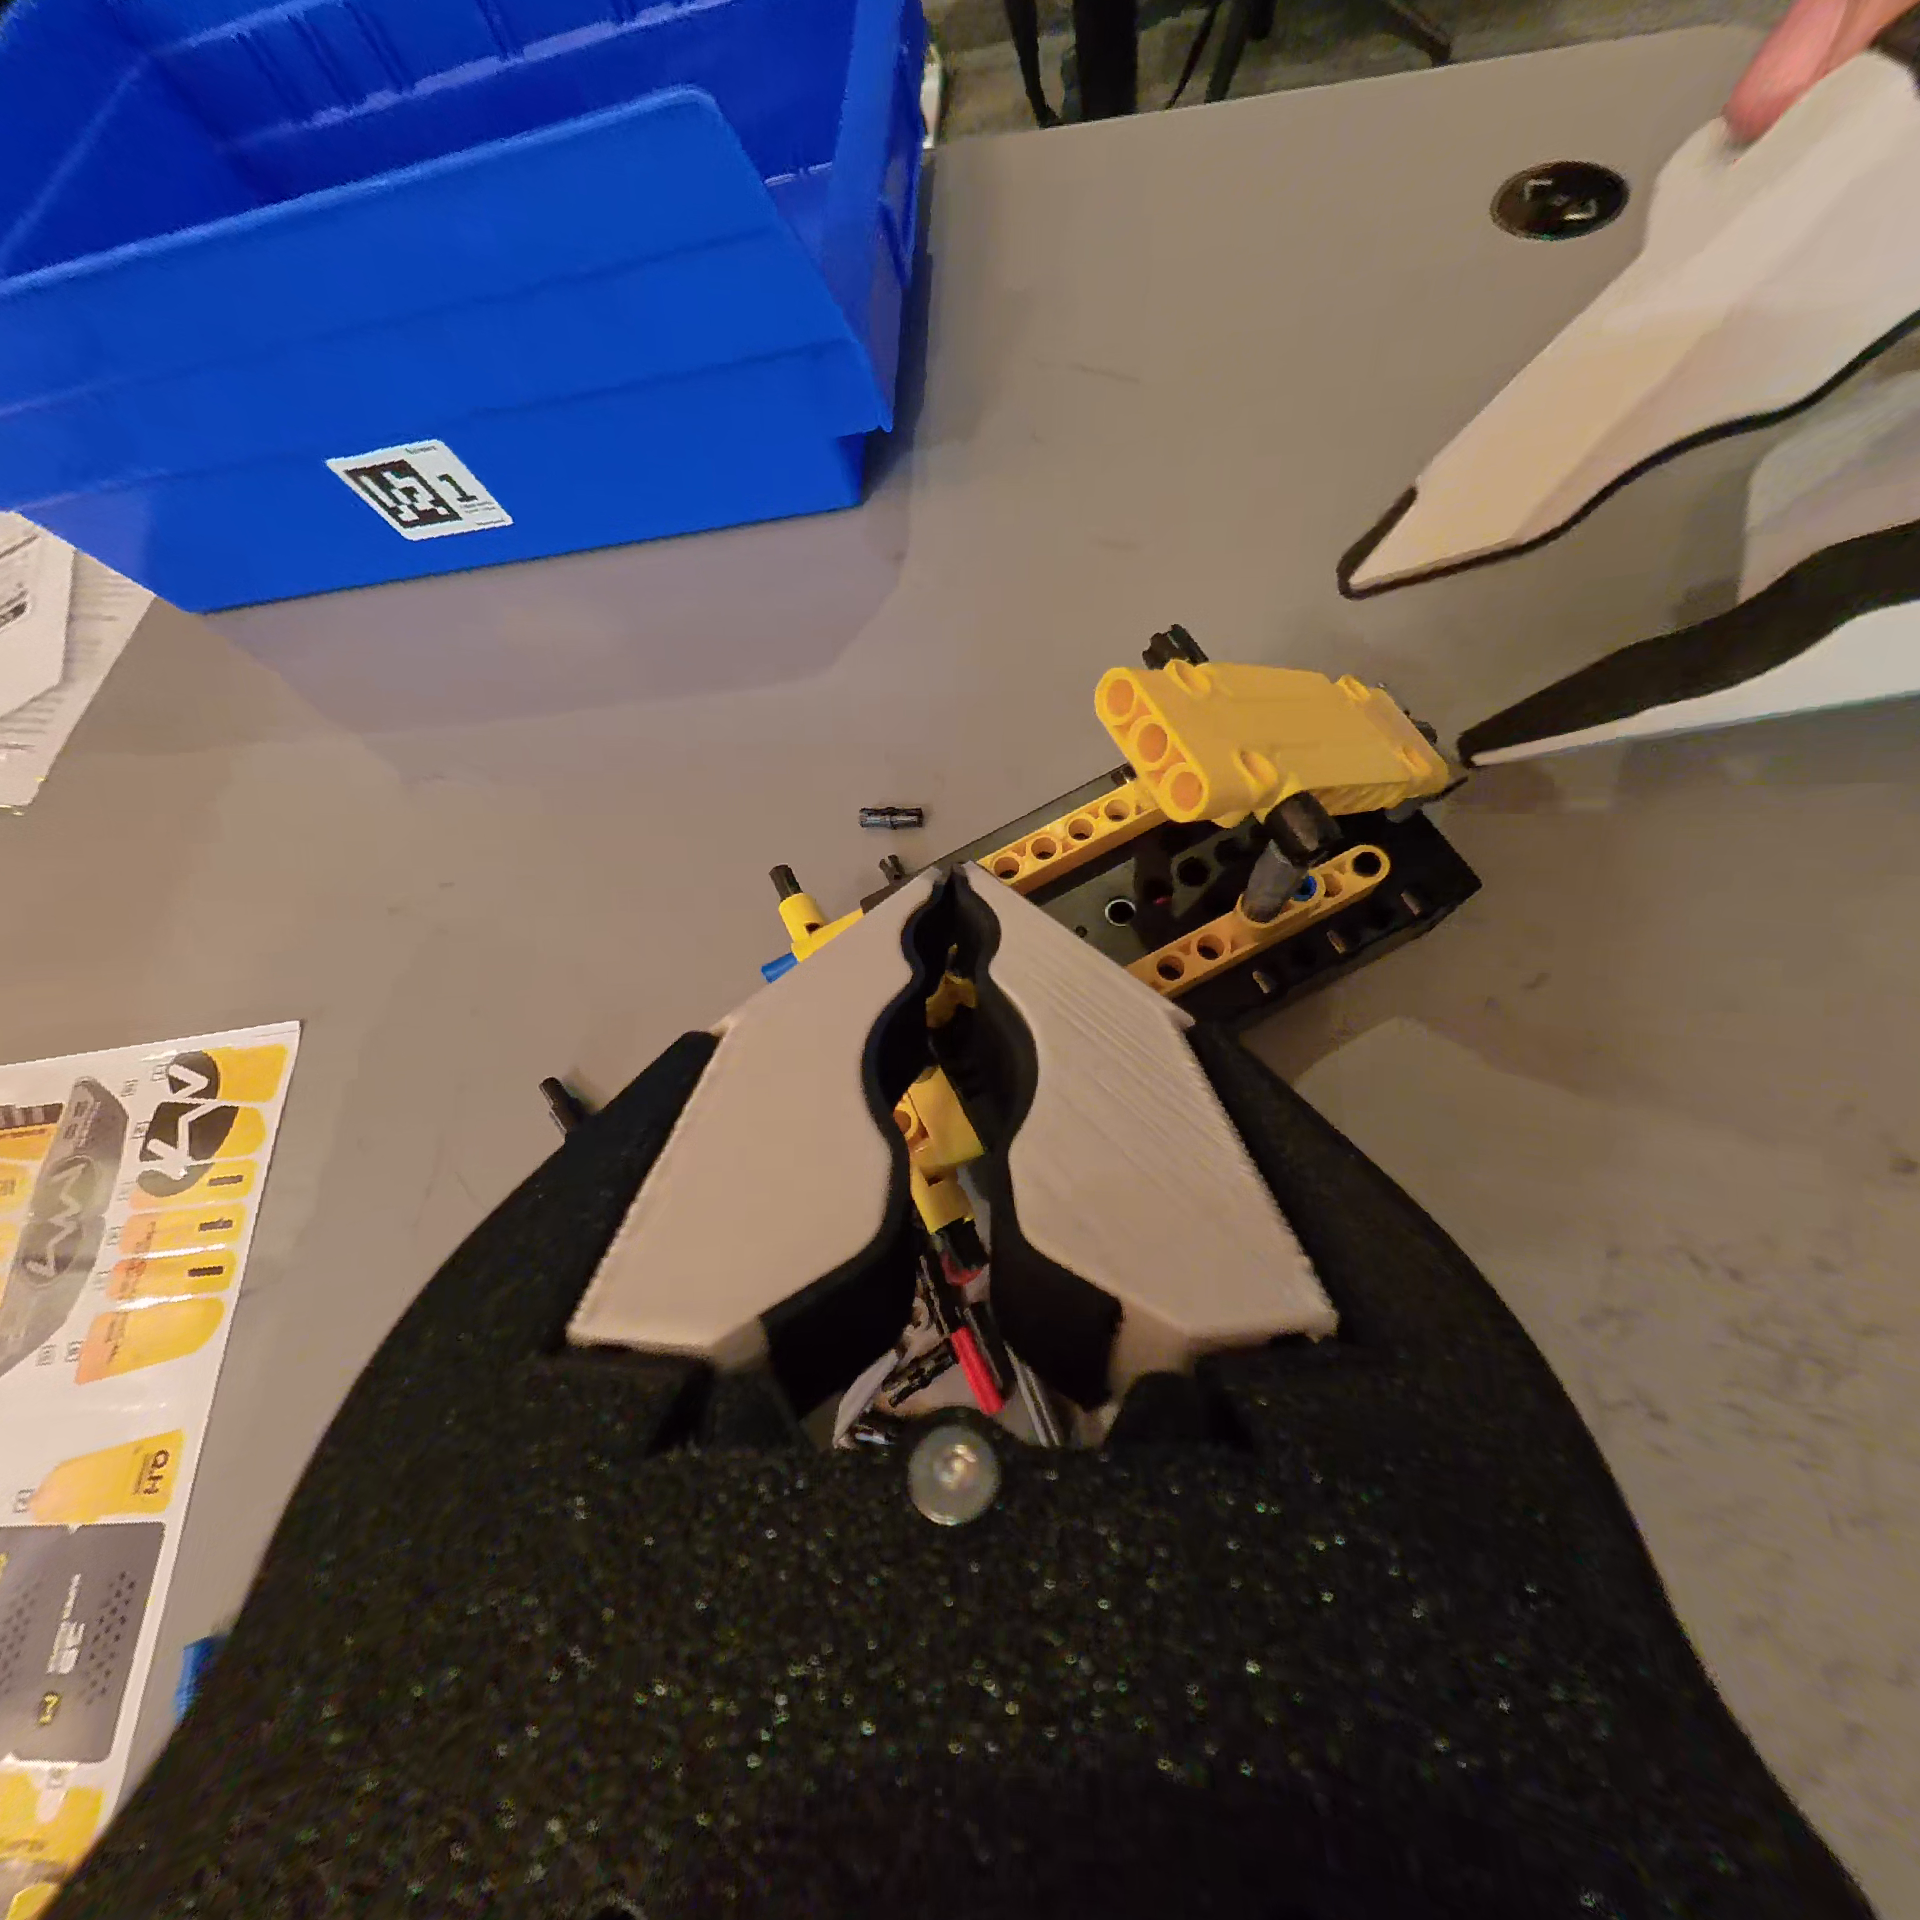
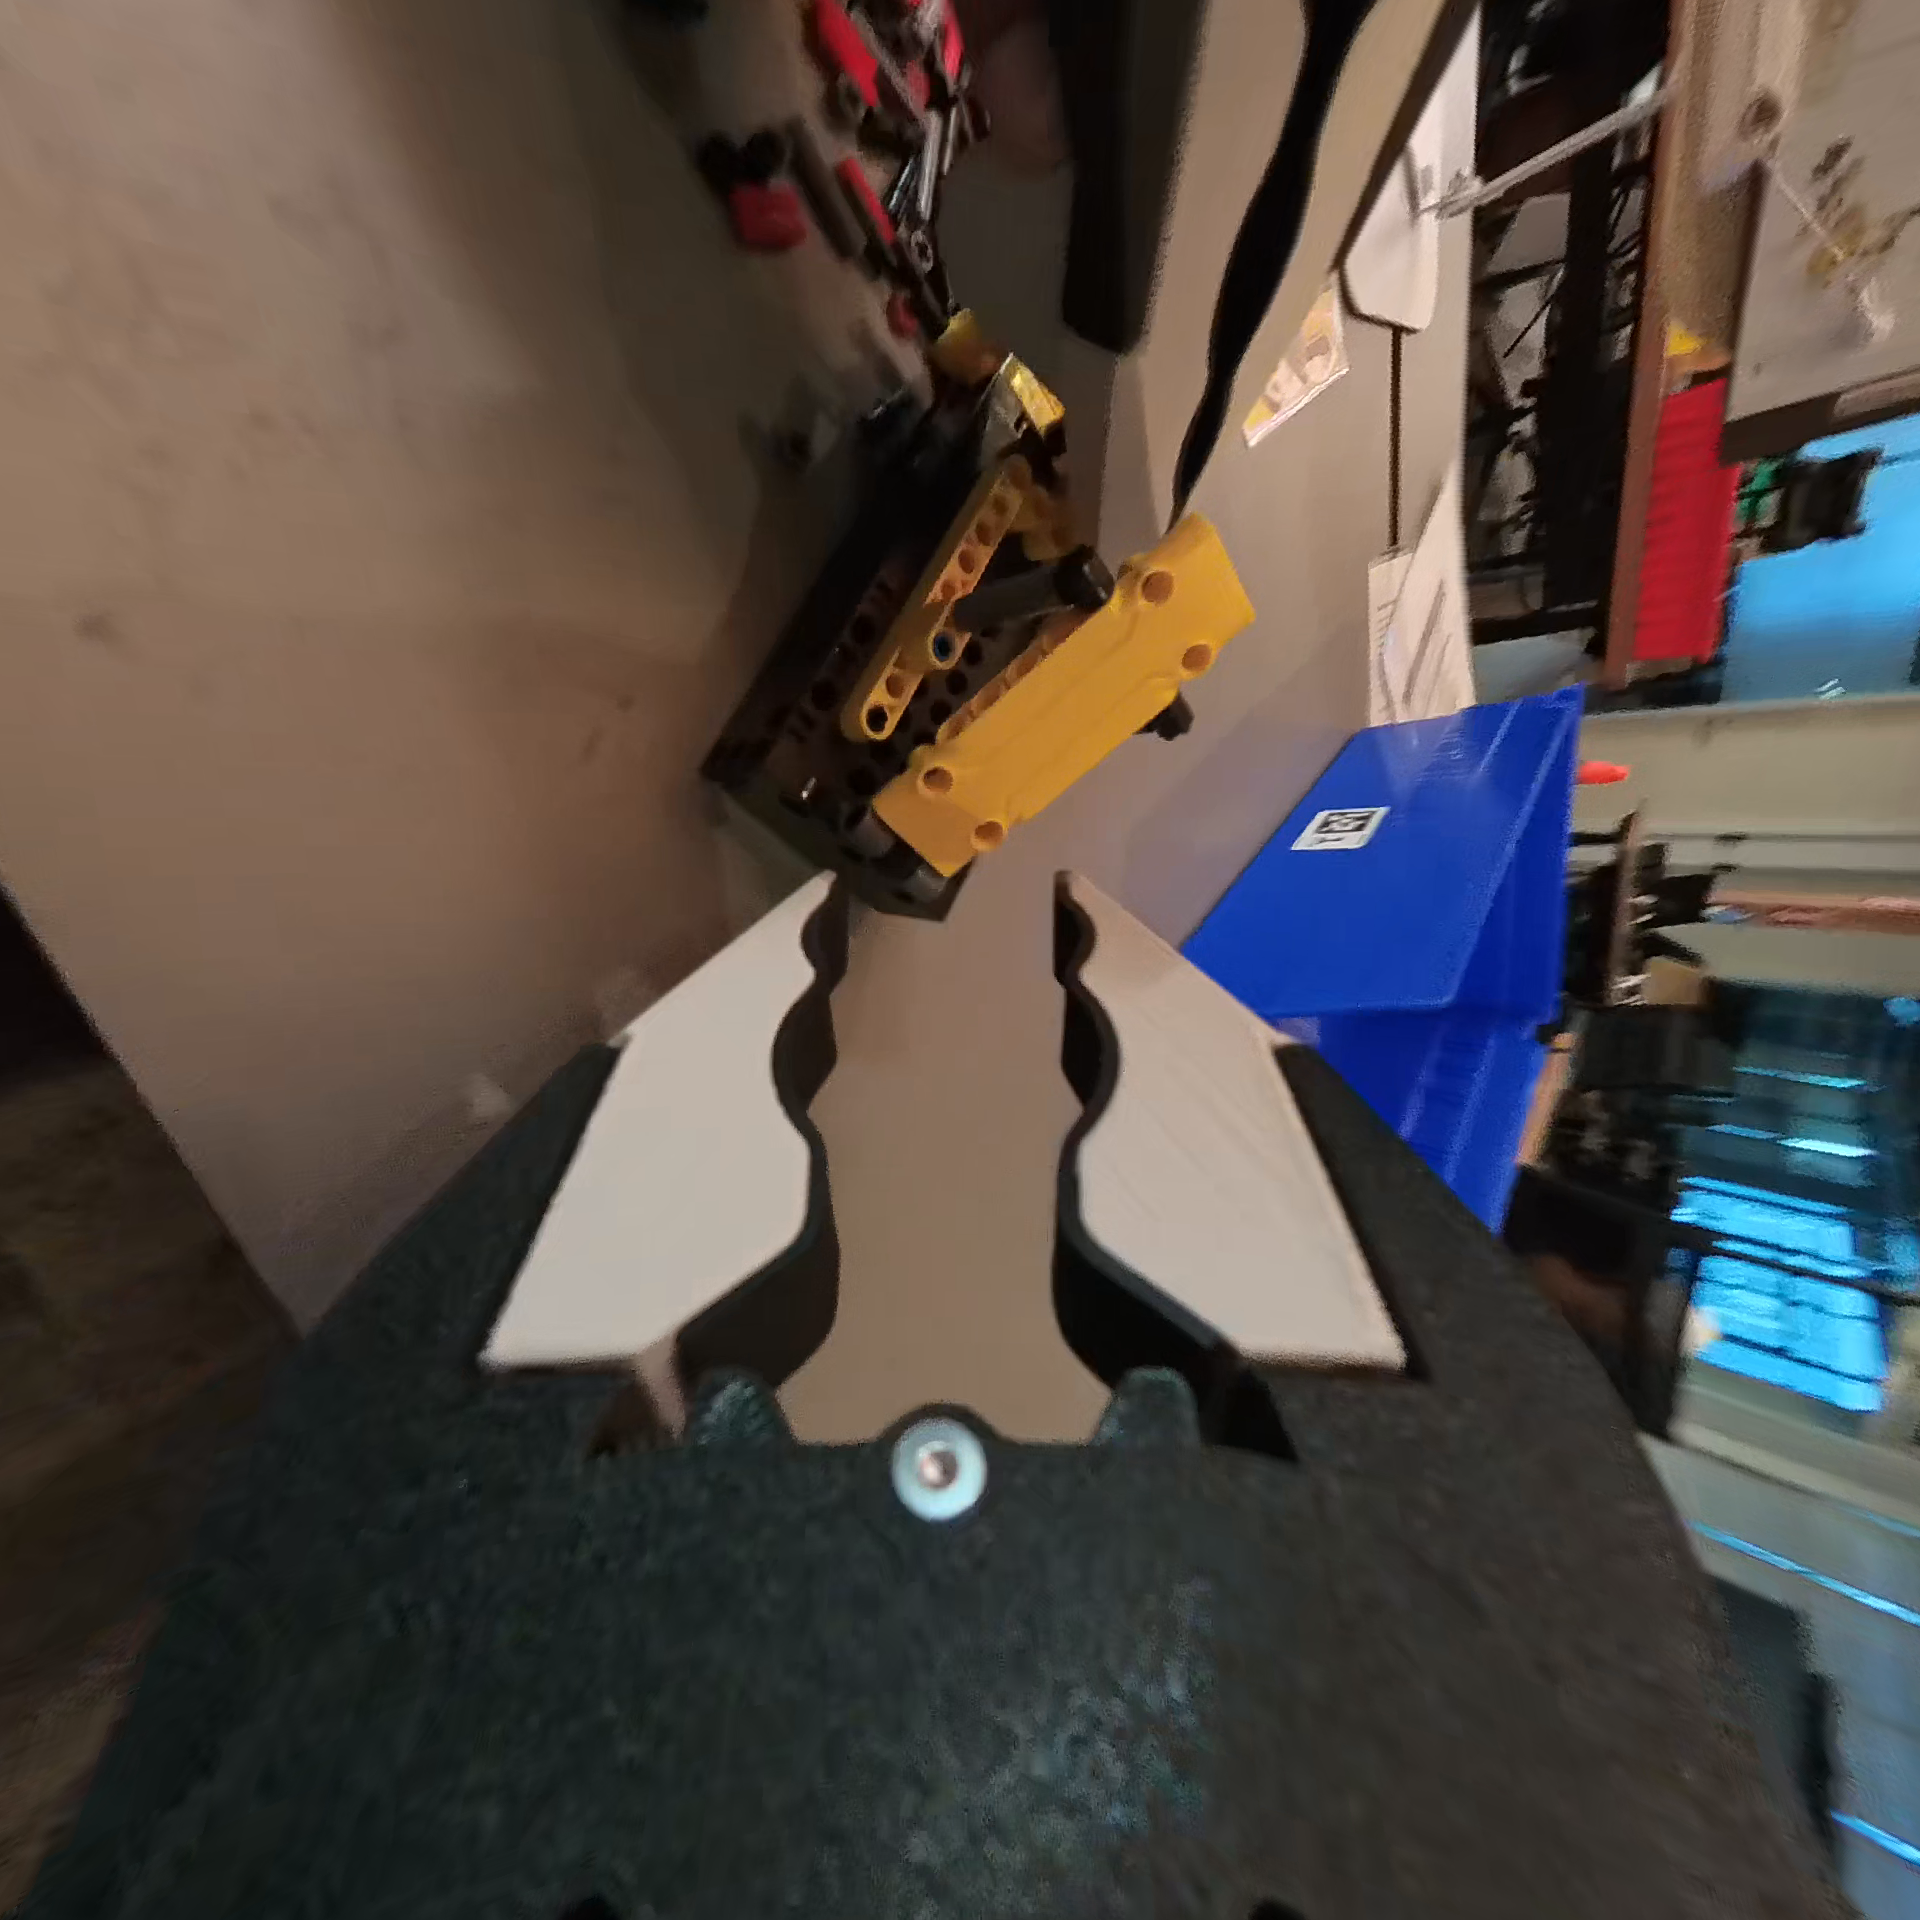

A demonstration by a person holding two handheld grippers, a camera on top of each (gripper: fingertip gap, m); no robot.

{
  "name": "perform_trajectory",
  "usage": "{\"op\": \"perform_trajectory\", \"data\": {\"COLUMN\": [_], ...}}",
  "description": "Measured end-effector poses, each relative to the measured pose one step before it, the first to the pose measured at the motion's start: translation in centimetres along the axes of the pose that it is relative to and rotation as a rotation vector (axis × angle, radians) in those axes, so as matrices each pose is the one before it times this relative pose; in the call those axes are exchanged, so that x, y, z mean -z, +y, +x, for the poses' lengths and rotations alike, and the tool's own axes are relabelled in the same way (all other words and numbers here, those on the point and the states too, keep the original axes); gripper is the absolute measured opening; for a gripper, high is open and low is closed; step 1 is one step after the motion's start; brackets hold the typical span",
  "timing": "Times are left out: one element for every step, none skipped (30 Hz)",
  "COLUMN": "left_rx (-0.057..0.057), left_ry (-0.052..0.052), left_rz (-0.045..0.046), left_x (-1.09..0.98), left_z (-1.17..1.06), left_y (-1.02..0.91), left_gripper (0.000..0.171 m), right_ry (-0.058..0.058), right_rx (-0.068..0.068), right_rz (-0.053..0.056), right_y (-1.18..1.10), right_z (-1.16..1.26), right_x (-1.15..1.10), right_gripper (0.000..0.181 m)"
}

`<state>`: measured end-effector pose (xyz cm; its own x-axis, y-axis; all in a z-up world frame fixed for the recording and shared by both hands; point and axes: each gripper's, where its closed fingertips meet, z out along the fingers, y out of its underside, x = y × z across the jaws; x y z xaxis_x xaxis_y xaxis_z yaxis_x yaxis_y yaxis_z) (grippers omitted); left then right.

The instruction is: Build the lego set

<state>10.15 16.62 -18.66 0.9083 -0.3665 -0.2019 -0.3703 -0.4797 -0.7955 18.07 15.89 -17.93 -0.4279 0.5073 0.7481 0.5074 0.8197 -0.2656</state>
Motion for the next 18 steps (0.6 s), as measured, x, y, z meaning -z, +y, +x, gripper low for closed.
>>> {"op": "perform_trajectory", "data": {"left_rx": [0.0057,0.0045,0.0010,-0.0025,-0.0042,-0.0043,-0.0032,-0.0011,0.0015,0.0017,0.0015,0.0017,-0.0028,-0.0044,0.0004,-0.0030,-0.0033,-0.0004], "left_ry": [0.0054,0.0030,0.0009,-0.0017,-0.0041,-0.0038,-0.0017,-0.0008,0.0005,0.0001,0.0011,-0.0028,-0.0039,0.0008,0.0015,-0.0018,-0.0020,-0.0002], "left_rz": [0.00279,0.00061,-0.00031,-0.00043,-0.00023,-0.00043,-0.00047,-0.00016,0.00013,-0.00015,0.00115,0.00107,-0.00008,-0.00014,-0.00126,-0.00132,-0.00039,0.00008], "left_x": [-0.012,-0.002,0.002,-0.003,0.006,0.000,0.008,-0.001,0.005,0.009,-0.006,-0.042,-0.037,-0.010,0.005,0.012,-0.010,0.006], "left_z": [-0.001,-0.016,0.004,0.001,-0.010,0.004,0.015,-0.009,-0.010,-0.023,-0.008,-0.045,-0.019,0.050,0.067,0.010,0.002,0.008], "left_y": [-0.004,0.015,-0.005,0.004,0.000,0.007,-0.006,-0.002,0.009,0.017,0.007,0.015,0.022,-0.011,-0.009,-0.007,0.007,0.000], "left_gripper": [0.000,0.000,0.000,0.000,0.000,0.000,0.000,0.000,0.000,0.000,0.000,0.000,0.000,0.000,0.000,0.000,0.000,0.000], "right_ry": [0.0219,0.0207,0.0213,0.0289,0.0215,0.0097,0.0060,0.0058,-0.0011,-0.0032,-0.0016,0.0011,-0.0021,-0.0010,-0.0095,-0.0109,-0.0139,-0.0117], "right_rx": [0.0585,0.0681,0.0765,0.0810,0.0793,0.0701,0.0544,0.0318,0.0130,0.0011,-0.0078,-0.0101,-0.0044,0.0037,0.0078,0.0087,0.0073,0.0049], "right_rz": [-0.0060,-0.0011,-0.0009,-0.0025,0.0011,0.0015,-0.0012,0.0022,0.0036,0.0048,0.0077,0.0011,0.0023,0.0026,-0.0017,-0.0004,0.0027,-0.0005], "right_y": [0.087,-0.081,-0.189,-0.241,-0.327,-0.311,-0.226,-0.180,-0.125,-0.030,-0.010,0.044,-0.032,-0.110,-0.073,-0.093,-0.124,-0.070], "right_z": [0.239,0.192,0.167,0.212,0.061,-0.113,-0.135,-0.049,-0.053,0.048,0.139,0.213,0.165,0.169,-0.006,-0.101,-0.195,-0.223], "right_x": [-0.040,0.017,-0.008,-0.073,-0.125,-0.177,-0.235,-0.230,-0.184,-0.051,0.046,0.077,0.119,0.156,0.139,0.126,0.110,0.062], "right_gripper": [0.043,0.046,0.050,0.054,0.054,0.054,0.054,0.054,0.054,0.055,0.057,0.058,0.058,0.058,0.056,0.047,0.043,0.039]}}
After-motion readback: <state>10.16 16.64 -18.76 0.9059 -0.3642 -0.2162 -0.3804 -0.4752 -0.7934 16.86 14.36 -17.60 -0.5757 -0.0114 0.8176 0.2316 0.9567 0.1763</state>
